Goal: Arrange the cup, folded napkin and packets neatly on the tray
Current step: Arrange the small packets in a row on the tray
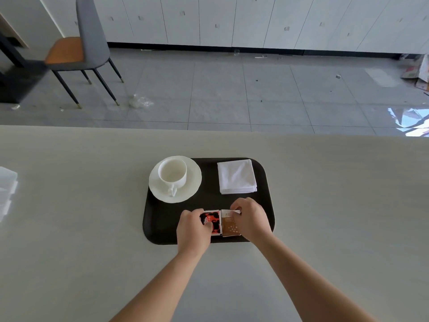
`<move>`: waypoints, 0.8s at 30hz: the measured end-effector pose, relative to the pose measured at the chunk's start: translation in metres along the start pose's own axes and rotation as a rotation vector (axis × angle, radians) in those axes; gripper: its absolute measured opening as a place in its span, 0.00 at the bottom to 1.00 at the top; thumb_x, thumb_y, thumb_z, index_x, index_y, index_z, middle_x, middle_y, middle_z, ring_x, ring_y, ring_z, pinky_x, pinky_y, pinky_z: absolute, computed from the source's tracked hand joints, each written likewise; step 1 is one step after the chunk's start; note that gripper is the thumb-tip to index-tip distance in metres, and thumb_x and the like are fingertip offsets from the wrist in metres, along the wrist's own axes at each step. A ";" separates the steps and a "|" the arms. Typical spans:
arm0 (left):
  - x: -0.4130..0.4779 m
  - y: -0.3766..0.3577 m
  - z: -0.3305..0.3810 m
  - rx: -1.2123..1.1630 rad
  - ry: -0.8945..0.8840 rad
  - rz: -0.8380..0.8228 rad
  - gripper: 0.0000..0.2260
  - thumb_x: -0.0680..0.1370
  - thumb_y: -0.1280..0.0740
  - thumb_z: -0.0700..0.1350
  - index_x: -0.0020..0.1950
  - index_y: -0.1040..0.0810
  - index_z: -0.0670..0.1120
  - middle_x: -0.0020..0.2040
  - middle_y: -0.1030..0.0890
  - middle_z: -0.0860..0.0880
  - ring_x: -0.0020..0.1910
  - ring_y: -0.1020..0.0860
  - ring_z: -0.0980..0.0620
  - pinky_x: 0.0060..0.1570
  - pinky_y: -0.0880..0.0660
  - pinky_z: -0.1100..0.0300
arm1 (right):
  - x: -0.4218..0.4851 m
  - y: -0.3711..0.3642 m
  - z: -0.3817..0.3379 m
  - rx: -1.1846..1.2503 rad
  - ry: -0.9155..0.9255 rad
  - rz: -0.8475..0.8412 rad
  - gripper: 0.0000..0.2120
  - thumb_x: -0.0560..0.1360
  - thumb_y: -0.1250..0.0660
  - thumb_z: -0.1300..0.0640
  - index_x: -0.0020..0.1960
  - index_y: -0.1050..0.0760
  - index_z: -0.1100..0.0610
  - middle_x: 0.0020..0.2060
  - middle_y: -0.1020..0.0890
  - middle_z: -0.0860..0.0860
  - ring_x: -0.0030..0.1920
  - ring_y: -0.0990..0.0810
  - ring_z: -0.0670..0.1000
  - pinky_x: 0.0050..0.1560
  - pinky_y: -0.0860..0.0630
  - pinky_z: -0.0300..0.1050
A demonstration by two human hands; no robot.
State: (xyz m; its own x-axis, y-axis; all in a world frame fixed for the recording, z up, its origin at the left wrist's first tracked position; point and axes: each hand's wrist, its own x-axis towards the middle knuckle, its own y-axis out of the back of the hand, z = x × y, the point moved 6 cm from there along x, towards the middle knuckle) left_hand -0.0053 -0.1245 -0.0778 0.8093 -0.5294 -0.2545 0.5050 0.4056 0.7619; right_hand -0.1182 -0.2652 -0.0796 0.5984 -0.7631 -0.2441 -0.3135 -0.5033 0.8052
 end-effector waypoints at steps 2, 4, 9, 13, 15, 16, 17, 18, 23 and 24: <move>0.000 0.001 -0.001 -0.002 0.001 0.005 0.19 0.75 0.29 0.45 0.66 0.23 0.46 0.51 0.23 0.47 0.46 0.22 0.52 0.44 0.29 0.65 | -0.003 0.002 0.001 0.004 0.010 0.012 0.12 0.77 0.29 0.56 0.61 0.21 0.52 0.54 0.20 0.48 0.48 0.22 0.48 0.42 0.26 0.37; -0.001 0.000 -0.003 -0.001 0.001 0.013 0.19 0.75 0.29 0.45 0.66 0.23 0.46 0.51 0.22 0.48 0.45 0.23 0.53 0.43 0.29 0.65 | -0.006 0.006 0.005 0.008 0.017 0.040 0.16 0.77 0.28 0.56 0.64 0.22 0.53 0.55 0.20 0.48 0.49 0.20 0.48 0.47 0.23 0.40; 0.001 -0.002 -0.003 0.000 -0.009 0.008 0.19 0.75 0.29 0.46 0.66 0.23 0.47 0.49 0.24 0.49 0.42 0.27 0.55 0.43 0.30 0.65 | -0.012 0.005 0.012 0.000 0.010 0.018 0.14 0.78 0.30 0.57 0.63 0.21 0.53 0.53 0.21 0.48 0.47 0.22 0.48 0.44 0.23 0.39; 0.003 -0.002 -0.002 0.004 -0.022 0.000 0.19 0.75 0.29 0.46 0.65 0.22 0.47 0.49 0.24 0.49 0.43 0.25 0.54 0.43 0.29 0.64 | -0.011 0.004 0.009 0.015 0.020 0.004 0.14 0.79 0.31 0.57 0.64 0.21 0.53 0.51 0.22 0.48 0.48 0.22 0.49 0.44 0.23 0.39; 0.004 -0.001 -0.002 0.004 -0.023 -0.004 0.19 0.75 0.29 0.46 0.65 0.23 0.47 0.49 0.23 0.49 0.43 0.25 0.54 0.44 0.29 0.64 | -0.009 0.004 0.008 0.010 0.031 -0.008 0.15 0.78 0.31 0.57 0.65 0.22 0.52 0.51 0.22 0.48 0.48 0.22 0.49 0.43 0.25 0.37; 0.005 -0.001 -0.002 0.008 -0.026 -0.007 0.19 0.75 0.29 0.46 0.66 0.23 0.47 0.49 0.23 0.49 0.43 0.26 0.55 0.43 0.30 0.64 | -0.009 0.004 0.007 0.003 0.034 -0.016 0.16 0.78 0.31 0.58 0.66 0.22 0.51 0.51 0.22 0.48 0.47 0.22 0.49 0.43 0.26 0.37; 0.006 -0.001 -0.002 0.012 -0.033 -0.010 0.19 0.75 0.30 0.46 0.66 0.23 0.48 0.48 0.24 0.49 0.42 0.27 0.55 0.43 0.30 0.64 | -0.008 0.004 0.007 -0.003 0.038 -0.023 0.15 0.79 0.31 0.58 0.65 0.22 0.51 0.50 0.23 0.48 0.47 0.22 0.49 0.42 0.26 0.37; 0.007 -0.001 -0.002 0.016 -0.044 -0.017 0.20 0.75 0.30 0.46 0.67 0.24 0.48 0.48 0.24 0.50 0.42 0.27 0.56 0.43 0.30 0.64 | -0.007 0.003 0.007 -0.007 0.040 -0.031 0.14 0.79 0.32 0.57 0.64 0.22 0.50 0.50 0.23 0.47 0.47 0.22 0.49 0.42 0.26 0.38; 0.014 -0.002 0.003 0.055 -0.067 -0.069 0.19 0.76 0.30 0.46 0.67 0.24 0.52 0.53 0.23 0.49 0.46 0.24 0.54 0.47 0.26 0.62 | -0.005 0.002 0.006 -0.052 0.046 -0.060 0.10 0.79 0.33 0.57 0.59 0.20 0.48 0.48 0.24 0.48 0.44 0.23 0.49 0.37 0.27 0.37; 0.014 -0.002 0.004 0.055 -0.073 -0.071 0.18 0.76 0.30 0.46 0.66 0.24 0.52 0.54 0.23 0.49 0.47 0.23 0.54 0.47 0.26 0.62 | -0.005 0.003 0.005 -0.056 0.046 -0.060 0.10 0.79 0.33 0.57 0.58 0.20 0.48 0.48 0.24 0.48 0.44 0.23 0.49 0.37 0.26 0.38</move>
State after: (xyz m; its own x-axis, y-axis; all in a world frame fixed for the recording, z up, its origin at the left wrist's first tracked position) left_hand 0.0037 -0.1359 -0.0802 0.7472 -0.6090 -0.2662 0.5410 0.3248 0.7758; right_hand -0.1262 -0.2647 -0.0791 0.6487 -0.7120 -0.2689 -0.2348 -0.5233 0.8192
